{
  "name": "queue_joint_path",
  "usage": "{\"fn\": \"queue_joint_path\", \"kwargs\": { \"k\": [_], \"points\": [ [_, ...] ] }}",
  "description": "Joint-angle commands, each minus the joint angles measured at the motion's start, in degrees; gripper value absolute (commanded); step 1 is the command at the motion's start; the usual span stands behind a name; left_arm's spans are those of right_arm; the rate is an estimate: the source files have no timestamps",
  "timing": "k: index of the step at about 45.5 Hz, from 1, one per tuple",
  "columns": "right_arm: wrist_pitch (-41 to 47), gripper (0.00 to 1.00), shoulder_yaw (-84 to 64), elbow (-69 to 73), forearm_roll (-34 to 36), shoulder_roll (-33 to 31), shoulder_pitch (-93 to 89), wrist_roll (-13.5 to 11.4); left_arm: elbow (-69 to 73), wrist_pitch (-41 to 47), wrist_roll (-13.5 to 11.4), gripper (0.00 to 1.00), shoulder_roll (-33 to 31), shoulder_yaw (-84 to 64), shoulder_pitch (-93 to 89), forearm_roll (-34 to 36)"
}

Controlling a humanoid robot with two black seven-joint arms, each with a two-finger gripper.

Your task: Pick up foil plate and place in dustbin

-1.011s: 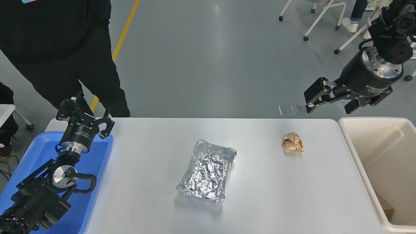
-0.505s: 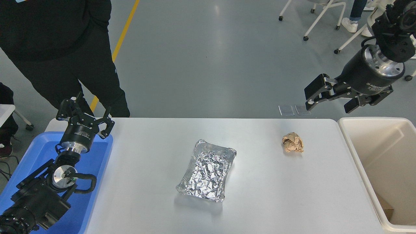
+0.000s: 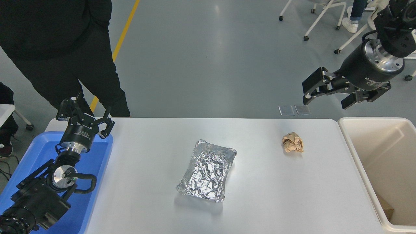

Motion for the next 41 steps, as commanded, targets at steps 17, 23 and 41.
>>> {"fn": "queue_joint_path", "kwargs": {
  "k": [17, 23, 41],
  "points": [
    [-0.4, 1.0, 11.4, -7.8, 0.1, 9.8, -17.6, 0.0, 0.0, 0.0, 0.0, 0.99, 0.0, 0.0, 0.0, -0.1],
    [-6.1, 1.0, 14.0, -11.1, 0.3, 12.3, -23.7, 0.0, 0.0, 0.0, 0.0, 0.99, 0.0, 0.0, 0.0, 0.0],
    [-7.7, 1.0, 24.5, -22.7, 1.1, 17.7, -40.6, 0.0, 0.0, 0.0, 0.0, 0.99, 0.0, 0.0, 0.0, 0.0]
  ]
}}
